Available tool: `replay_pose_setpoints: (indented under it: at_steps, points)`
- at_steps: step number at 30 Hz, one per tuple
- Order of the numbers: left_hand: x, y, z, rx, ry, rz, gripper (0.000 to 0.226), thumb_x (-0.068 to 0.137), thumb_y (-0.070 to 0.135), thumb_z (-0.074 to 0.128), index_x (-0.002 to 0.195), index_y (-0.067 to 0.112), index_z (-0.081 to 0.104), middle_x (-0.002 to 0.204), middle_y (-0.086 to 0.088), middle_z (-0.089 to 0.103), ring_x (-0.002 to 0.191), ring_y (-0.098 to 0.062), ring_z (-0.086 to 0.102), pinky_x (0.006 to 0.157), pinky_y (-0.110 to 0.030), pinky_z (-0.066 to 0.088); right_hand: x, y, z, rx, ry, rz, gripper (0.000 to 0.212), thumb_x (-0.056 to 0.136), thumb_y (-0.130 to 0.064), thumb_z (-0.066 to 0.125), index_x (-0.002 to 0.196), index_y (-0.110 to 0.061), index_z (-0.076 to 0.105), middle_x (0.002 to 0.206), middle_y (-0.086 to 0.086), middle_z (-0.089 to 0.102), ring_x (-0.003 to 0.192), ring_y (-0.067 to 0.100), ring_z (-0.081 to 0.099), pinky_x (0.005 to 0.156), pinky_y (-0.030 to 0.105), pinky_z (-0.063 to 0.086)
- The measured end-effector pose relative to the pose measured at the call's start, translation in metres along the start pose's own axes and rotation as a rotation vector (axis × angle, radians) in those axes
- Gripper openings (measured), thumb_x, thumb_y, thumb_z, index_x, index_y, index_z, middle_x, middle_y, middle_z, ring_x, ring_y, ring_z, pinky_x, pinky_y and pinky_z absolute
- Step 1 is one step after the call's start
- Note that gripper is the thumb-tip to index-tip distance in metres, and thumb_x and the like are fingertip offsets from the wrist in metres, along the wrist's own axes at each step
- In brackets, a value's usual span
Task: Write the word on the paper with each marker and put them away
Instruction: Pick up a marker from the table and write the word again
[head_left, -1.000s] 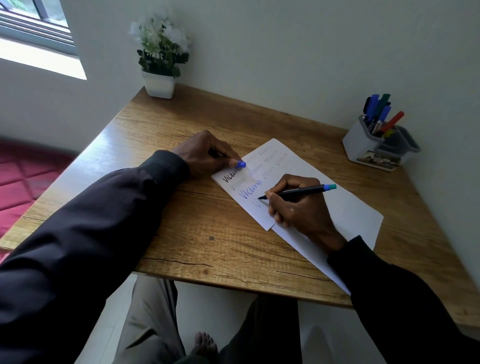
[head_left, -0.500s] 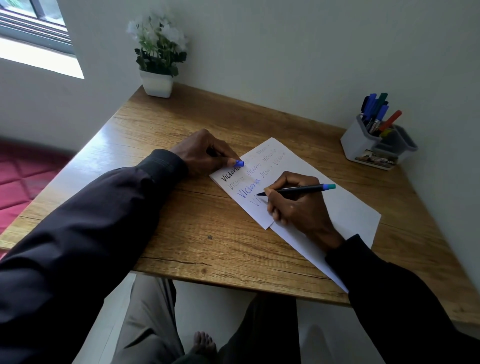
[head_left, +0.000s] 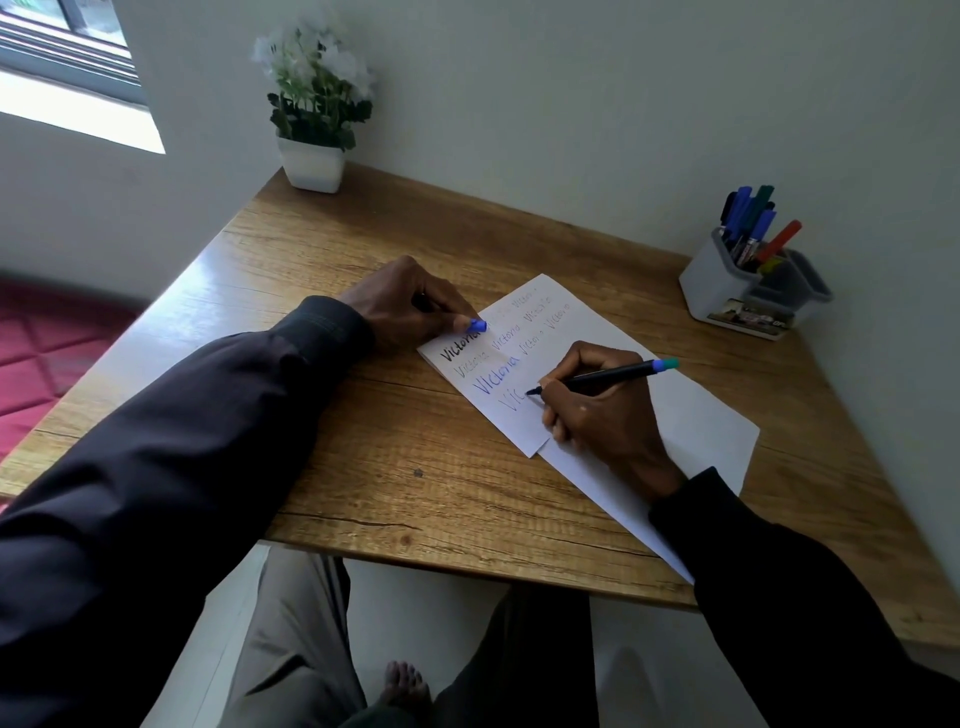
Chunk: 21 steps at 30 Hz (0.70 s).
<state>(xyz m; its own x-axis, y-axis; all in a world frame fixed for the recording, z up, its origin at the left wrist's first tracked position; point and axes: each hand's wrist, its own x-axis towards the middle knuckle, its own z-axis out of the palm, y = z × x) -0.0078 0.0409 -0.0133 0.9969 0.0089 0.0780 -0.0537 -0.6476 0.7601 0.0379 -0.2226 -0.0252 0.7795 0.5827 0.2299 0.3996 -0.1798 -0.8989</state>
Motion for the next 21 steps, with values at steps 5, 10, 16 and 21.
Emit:
replay_pose_setpoints:
  at_steps: [5, 10, 16, 21]
  points:
    - [-0.0003, 0.0001, 0.0001, 0.006, 0.004, 0.000, 0.025, 0.091, 0.026, 0.067, 0.114, 0.022, 0.074, 0.119, 0.004, 0.070, 0.098, -0.008, 0.068, 0.078, -0.021, 0.059, 0.0019, -0.0001, 0.0020, 0.002, 0.000, -0.001, 0.014, 0.092, -0.001, 0.070, 0.078, -0.005, 0.067, 0.062, 0.014, 0.067, 0.045, 0.025, 0.063, 0.040, 0.025, 0.045]
    - [-0.0002, -0.0002, 0.0005, -0.002, 0.012, 0.007, 0.024, 0.092, 0.024, 0.067, 0.114, 0.021, 0.074, 0.117, 0.005, 0.071, 0.092, -0.001, 0.066, 0.070, -0.010, 0.056, 0.0022, 0.0014, -0.0009, -0.065, 0.007, -0.035, 0.017, 0.084, -0.008, 0.072, 0.073, 0.002, 0.065, 0.057, 0.012, 0.066, 0.042, 0.024, 0.062, 0.043, 0.022, 0.046]
    - [-0.0008, -0.0010, 0.0001, -0.009, 0.020, 0.035, 0.024, 0.090, 0.024, 0.070, 0.113, 0.020, 0.075, 0.118, 0.003, 0.072, 0.099, -0.008, 0.069, 0.084, -0.025, 0.058, 0.0007, 0.0007, -0.0010, -0.016, 0.035, -0.011, 0.016, 0.088, 0.001, 0.070, 0.074, 0.002, 0.062, 0.058, 0.014, 0.065, 0.041, 0.025, 0.060, 0.040, 0.023, 0.044]
    - [-0.0005, -0.0004, -0.0004, 0.003, 0.003, 0.024, 0.025, 0.090, 0.024, 0.068, 0.114, 0.020, 0.074, 0.121, 0.001, 0.070, 0.103, -0.013, 0.068, 0.085, -0.029, 0.059, 0.0014, 0.0009, -0.0010, -0.035, 0.007, -0.013, 0.015, 0.090, 0.002, 0.069, 0.076, 0.004, 0.064, 0.059, 0.014, 0.067, 0.042, 0.024, 0.061, 0.041, 0.023, 0.045]
